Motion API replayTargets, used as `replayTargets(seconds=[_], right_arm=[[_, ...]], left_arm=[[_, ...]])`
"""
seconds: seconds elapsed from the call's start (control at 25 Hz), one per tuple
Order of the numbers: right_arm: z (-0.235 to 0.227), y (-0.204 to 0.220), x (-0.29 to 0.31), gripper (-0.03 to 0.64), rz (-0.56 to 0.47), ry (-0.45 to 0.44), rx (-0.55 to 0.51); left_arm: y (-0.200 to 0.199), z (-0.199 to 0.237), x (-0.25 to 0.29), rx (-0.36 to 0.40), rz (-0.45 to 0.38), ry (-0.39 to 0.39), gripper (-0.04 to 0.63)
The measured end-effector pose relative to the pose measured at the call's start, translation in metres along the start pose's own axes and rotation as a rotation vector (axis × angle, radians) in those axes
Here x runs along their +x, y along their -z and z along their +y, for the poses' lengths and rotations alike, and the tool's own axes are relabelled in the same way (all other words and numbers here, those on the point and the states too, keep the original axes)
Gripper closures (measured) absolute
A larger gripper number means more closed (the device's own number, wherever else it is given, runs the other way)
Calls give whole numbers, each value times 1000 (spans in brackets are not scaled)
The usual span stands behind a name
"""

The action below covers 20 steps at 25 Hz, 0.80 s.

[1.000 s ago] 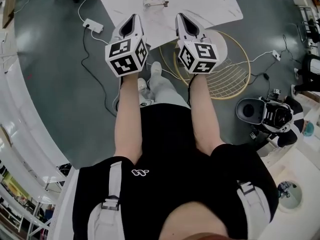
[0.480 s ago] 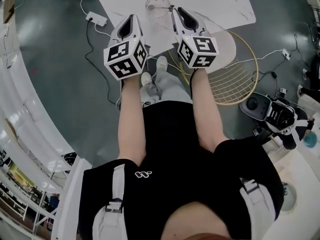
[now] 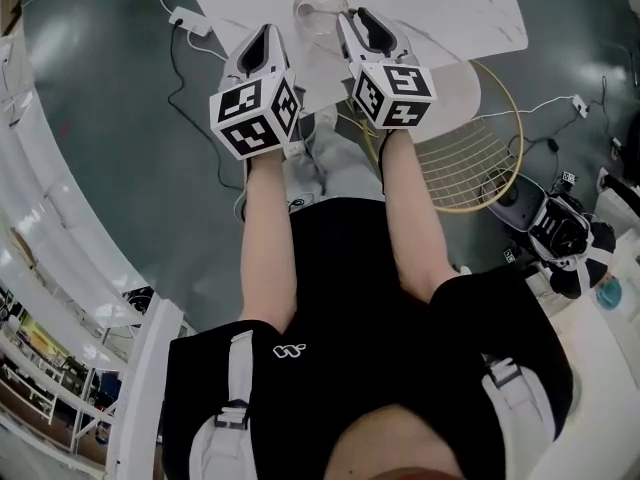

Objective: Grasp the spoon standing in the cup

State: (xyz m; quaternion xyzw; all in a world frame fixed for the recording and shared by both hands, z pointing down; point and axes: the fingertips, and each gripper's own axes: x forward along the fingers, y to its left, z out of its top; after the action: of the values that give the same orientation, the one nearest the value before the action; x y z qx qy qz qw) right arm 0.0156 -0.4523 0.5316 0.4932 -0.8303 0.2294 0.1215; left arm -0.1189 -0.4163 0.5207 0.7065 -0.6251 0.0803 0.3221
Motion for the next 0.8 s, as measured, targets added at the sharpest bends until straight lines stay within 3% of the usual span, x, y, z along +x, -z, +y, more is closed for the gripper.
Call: replayTargets(seconds=[0.44, 0.8], right_arm=[[-5, 22, 17, 472, 42, 5, 55], [-8, 26, 20, 546, 56, 28, 54]], left_arm=[[6, 12, 1, -5, 15, -31, 581], [9, 12, 1, 0, 20, -30, 581]])
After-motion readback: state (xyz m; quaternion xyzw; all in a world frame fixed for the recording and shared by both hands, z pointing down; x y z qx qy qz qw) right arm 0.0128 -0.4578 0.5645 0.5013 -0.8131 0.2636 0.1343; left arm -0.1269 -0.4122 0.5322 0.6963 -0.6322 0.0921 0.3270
